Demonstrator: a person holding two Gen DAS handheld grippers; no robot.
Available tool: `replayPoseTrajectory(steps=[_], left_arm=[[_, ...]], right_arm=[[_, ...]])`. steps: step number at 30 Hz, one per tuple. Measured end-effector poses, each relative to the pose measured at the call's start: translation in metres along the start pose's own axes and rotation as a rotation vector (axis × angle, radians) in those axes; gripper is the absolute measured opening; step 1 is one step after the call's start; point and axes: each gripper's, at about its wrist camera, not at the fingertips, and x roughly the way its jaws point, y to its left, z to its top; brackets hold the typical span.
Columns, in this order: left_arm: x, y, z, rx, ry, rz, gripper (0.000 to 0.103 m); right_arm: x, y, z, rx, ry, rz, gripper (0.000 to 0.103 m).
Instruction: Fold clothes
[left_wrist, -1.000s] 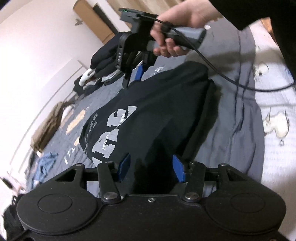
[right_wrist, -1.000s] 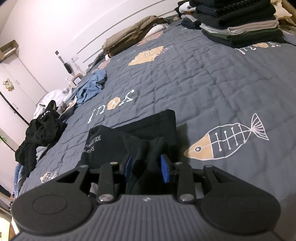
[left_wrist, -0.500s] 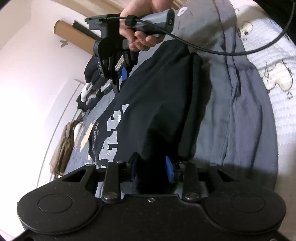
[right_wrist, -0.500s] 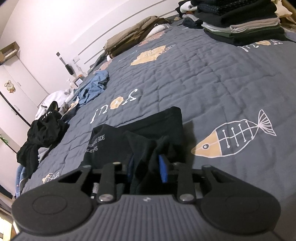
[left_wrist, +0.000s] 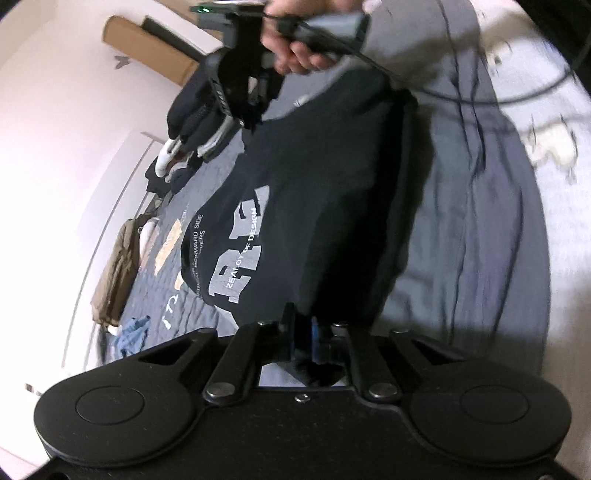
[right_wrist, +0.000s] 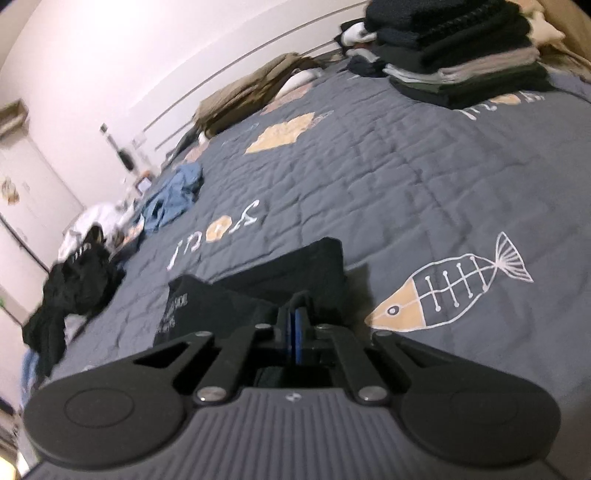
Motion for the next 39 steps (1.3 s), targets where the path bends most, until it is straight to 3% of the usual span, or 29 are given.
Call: replayPoseTrajectory(steps=[6, 9, 10, 11, 12, 16, 19, 22, 25, 27, 28, 31, 35, 39], left_arm=[[0.006, -0.01, 0.012, 0.019, -0.06, 0.062, 0.027], [0.013, -0.015, 0.011, 0.043, -0.052, 0.06, 0.028], [0.015, -0.016, 0.01, 0.053, -0.045, 0.053, 0.024], [0.017, -0.016, 0.008, 0.06, -0.038, 0.044, 0.011], [0.019, -0.015, 0.006, 0.063, -0.027, 0.029, 0.007], [0.013, -0.005, 0.003, 0.055, 0.007, -0.027, 0.003], [0.012, -0.002, 0.002, 0.052, 0.018, -0.045, 0.003], [0.014, -0.007, 0.0, 0.059, 0.031, -0.047, 0.004], [0.012, 0.005, 0.001, -0.036, 0.005, -0.053, 0.01], [0.007, 0.018, 0.003, -0.113, -0.024, -0.056, 0.019], [0.004, 0.023, 0.004, -0.151, -0.042, -0.057, 0.024], [-0.004, 0.033, 0.011, -0.233, -0.1, -0.072, 0.024], [-0.006, 0.032, 0.02, -0.321, -0.152, -0.114, 0.024], [-0.007, 0.026, 0.028, -0.324, -0.153, -0.148, 0.025]], right_arm=[[0.003, -0.003, 0.003, 0.013, 0.061, 0.061, 0.007], [0.002, 0.002, -0.002, -0.019, 0.061, 0.072, 0.007], [0.002, 0.003, -0.004, -0.029, 0.052, 0.066, 0.005], [0.002, 0.004, -0.004, -0.027, 0.041, 0.06, 0.003], [0.002, 0.005, -0.005, -0.024, 0.031, 0.054, 0.003], [-0.009, -0.002, 0.002, 0.009, -0.059, 0.01, 0.001], [-0.009, -0.006, 0.003, -0.009, -0.07, -0.018, 0.001], [0.002, -0.011, -0.001, -0.038, -0.028, -0.055, 0.002], [0.001, -0.016, 0.003, -0.027, 0.031, -0.026, 0.005], [-0.011, -0.017, 0.01, -0.017, 0.038, 0.0, 0.007], [-0.02, -0.016, 0.012, -0.017, 0.027, 0.007, 0.009], [-0.046, -0.014, 0.013, -0.01, -0.009, 0.028, 0.015], [-0.077, -0.005, -0.008, 0.036, 0.006, 0.114, 0.022], [-0.098, 0.016, -0.052, 0.072, 0.087, 0.23, 0.024]])
